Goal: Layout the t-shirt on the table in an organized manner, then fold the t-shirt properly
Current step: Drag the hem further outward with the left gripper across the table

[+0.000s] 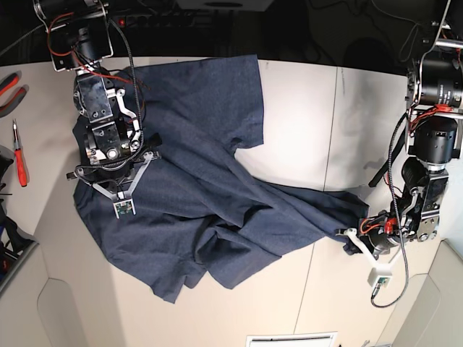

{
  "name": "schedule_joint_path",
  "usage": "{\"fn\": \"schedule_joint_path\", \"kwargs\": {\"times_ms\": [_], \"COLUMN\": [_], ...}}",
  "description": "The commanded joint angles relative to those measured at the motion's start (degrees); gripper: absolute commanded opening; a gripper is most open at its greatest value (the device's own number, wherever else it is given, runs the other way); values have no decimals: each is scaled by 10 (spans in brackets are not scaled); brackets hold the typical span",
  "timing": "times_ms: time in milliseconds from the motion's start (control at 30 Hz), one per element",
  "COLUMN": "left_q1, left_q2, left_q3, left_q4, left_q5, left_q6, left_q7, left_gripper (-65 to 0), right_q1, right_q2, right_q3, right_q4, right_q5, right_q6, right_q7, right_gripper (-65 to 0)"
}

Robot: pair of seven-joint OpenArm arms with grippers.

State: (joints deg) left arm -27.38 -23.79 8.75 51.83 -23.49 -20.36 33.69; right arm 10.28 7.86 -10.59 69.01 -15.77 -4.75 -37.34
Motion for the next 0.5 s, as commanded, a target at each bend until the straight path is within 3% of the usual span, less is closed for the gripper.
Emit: {"fn": "schedule_joint_path", "kwargs": {"times_ms": [0,167,333,467], "left_q1": [-3,72,161,237], "left_q2": [-14,-32,-32,-29], "left_q3": [-2,-27,-122,-212], "left_q4": [25,103,208,316], "left_q5": [-3,-3,-35,-83], "left_q6": [0,0,0,-33], "left_q7": [-4,1,3,5], "left_gripper": [-650,-650,-650,-650], "right_q1": [3,3,3,3], "right_q2": [2,2,2,2], "right_q3": [2,2,2,3], "right_q4": [2,2,1,1], "right_q5": [-1,-1,-1,-1], "right_q6": [-2,-2,-2,-2], "right_q7": [-15,-17,-17,-17], "right_gripper": [-650,-650,-650,-650]}}
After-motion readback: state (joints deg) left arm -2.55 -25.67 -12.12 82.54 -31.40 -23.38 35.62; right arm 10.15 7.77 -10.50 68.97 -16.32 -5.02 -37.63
